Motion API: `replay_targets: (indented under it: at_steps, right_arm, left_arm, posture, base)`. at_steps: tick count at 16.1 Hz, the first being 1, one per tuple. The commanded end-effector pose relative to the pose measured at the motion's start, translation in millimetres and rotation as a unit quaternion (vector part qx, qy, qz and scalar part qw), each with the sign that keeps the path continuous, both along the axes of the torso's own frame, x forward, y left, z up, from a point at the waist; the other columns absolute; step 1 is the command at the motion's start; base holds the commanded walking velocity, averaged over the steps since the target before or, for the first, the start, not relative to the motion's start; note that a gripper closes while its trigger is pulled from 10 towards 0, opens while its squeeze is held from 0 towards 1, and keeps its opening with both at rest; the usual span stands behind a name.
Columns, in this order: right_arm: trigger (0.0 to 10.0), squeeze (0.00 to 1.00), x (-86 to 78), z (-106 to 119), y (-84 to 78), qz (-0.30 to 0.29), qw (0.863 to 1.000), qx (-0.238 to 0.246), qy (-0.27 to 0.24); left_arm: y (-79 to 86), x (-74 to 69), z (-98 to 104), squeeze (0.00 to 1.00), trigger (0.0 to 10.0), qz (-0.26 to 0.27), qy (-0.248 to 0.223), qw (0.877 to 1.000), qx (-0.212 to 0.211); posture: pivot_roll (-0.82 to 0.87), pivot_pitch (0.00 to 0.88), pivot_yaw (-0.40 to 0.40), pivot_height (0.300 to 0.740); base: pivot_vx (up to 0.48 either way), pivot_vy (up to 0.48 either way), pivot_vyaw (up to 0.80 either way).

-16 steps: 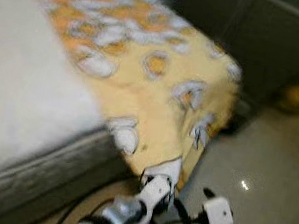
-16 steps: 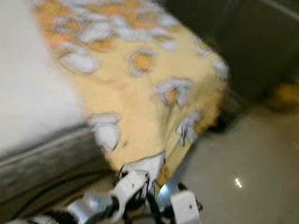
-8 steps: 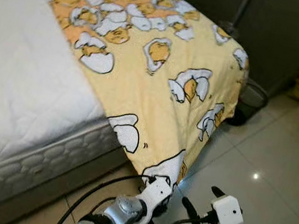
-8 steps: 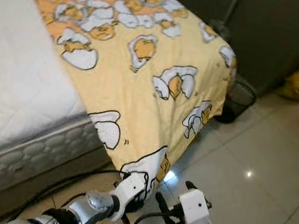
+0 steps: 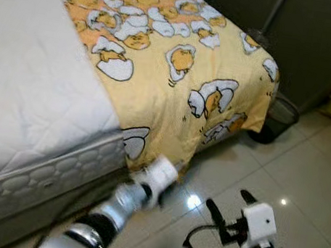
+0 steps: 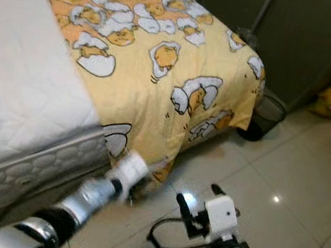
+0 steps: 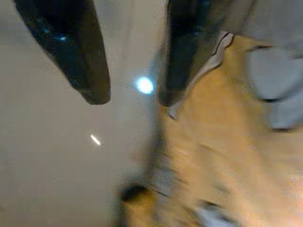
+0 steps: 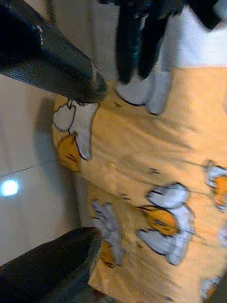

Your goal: Clean up the room

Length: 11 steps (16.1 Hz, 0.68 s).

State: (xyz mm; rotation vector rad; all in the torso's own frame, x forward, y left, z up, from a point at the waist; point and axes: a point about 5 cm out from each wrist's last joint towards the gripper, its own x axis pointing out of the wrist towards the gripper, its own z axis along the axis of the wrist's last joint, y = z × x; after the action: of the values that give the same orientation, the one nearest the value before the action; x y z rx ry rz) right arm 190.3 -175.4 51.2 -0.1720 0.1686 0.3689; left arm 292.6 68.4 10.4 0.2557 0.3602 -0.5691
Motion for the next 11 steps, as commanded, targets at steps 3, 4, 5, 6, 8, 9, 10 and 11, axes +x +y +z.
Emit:
replay_targets:
  at_steps: [3,4,5,6,8,9,10,11]
  right_arm:
    - [10.0,0.00,43.8,36.4,-7.6,-0.066,0.993,0.017,-0.098]
    - [10.0,0.00,56.9,47.2,-11.3,-0.096,0.988,0.025,-0.121]
    - [10.0,0.00,61.8,50.1,-13.3,-0.110,0.985,0.030,-0.130]
    - [10.0,0.00,67.0,48.8,-15.9,-0.127,0.983,0.022,-0.132]
    - [10.0,0.00,63.5,33.8,-14.1,-0.133,0.985,0.024,-0.109]
    - [10.0,0.00,60.0,26.0,-9.7,-0.132,0.987,0.028,-0.093]
    - [10.0,0.00,58.2,22.6,-7.2,-0.129,0.987,0.029,-0.086]
    - [10.0,0.00,55.8,17.2,-4.0,-0.126,0.988,0.029,-0.079]
  left_arm:
    - [50.8,39.4,45.0,0.00,10.0,0.172,-0.101,0.978,-0.066]
    - [67.8,46.9,56.4,0.00,10.0,0.223,-0.126,0.964,-0.074]
    - [80.6,50.1,62.7,0.00,10.0,0.256,-0.140,0.954,-0.075]
    - [99.7,52.7,69.9,0.00,10.0,0.291,-0.153,0.941,-0.081]
    - [119.7,45.4,73.1,0.00,10.0,0.303,-0.180,0.933,-0.074]
    - [120.9,40.4,68.3,0.00,10.0,0.312,-0.177,0.932,-0.061]
    - [118.7,38.5,67.2,0.00,10.0,0.312,-0.178,0.932,-0.053]
    - [113.9,36.1,66.3,0.00,10.0,0.308,-0.183,0.933,-0.043]
  posture:
    - [-0.05,0.000,-0.042,0.740]
    - [-0.04,0.000,-0.037,0.740]
    - [-0.03,0.000,-0.027,0.740]
    - [-0.02,0.000,-0.020,0.740]
    - [-0.02,0.000,-0.016,0.740]
    - [-0.03,0.000,-0.012,0.740]
    - [-0.03,0.000,-0.014,0.740]
    - [-0.02,0.000,-0.015,0.740]
  base:
    - [0.000,0.000,0.00]
    - [0.000,0.000,0.00]
    - [0.000,0.000,0.00]
    - [0.000,0.000,0.00]
    - [0.000,-0.469,0.66]
    - [0.000,-0.465,0.64]
    - [0.000,-0.465,0.64]
    - [0.000,-0.465,0.61]
